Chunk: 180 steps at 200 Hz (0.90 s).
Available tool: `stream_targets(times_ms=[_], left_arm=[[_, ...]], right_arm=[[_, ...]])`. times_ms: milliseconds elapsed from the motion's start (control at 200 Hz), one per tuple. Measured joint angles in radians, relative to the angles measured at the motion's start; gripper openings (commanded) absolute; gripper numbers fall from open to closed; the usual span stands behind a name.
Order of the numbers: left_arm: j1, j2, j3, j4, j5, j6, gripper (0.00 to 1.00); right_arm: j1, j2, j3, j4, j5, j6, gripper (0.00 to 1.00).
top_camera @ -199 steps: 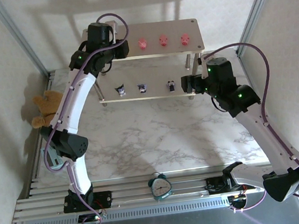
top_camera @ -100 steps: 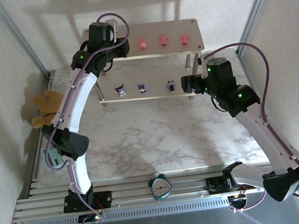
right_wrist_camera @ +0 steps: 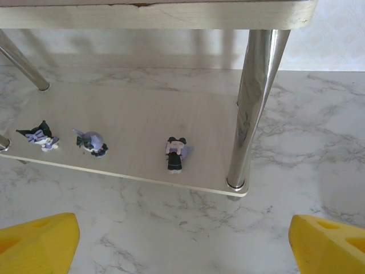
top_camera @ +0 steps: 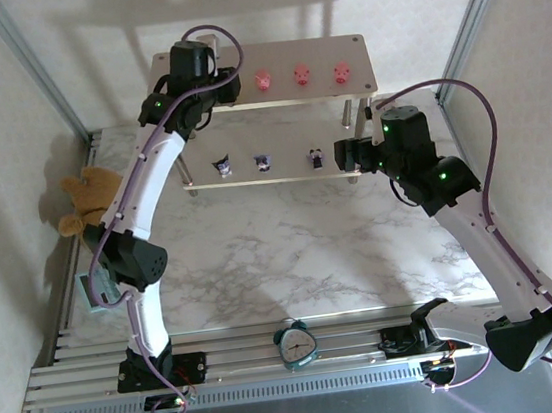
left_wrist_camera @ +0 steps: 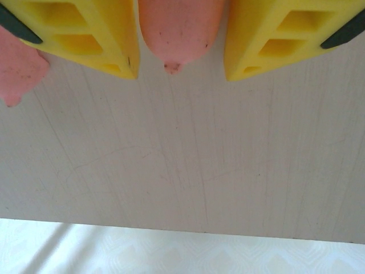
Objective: Place and organize the plastic toys onto the shelf
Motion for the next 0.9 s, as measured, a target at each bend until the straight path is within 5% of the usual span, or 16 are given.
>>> stream_targets(times_ms=[901], left_arm=[[-0.01,0.017,0.0,0.099,-0.023,0.019,0.46]], right_arm=[[0.0,0.0,0.0,0.0,0.0,0.008,0.95]])
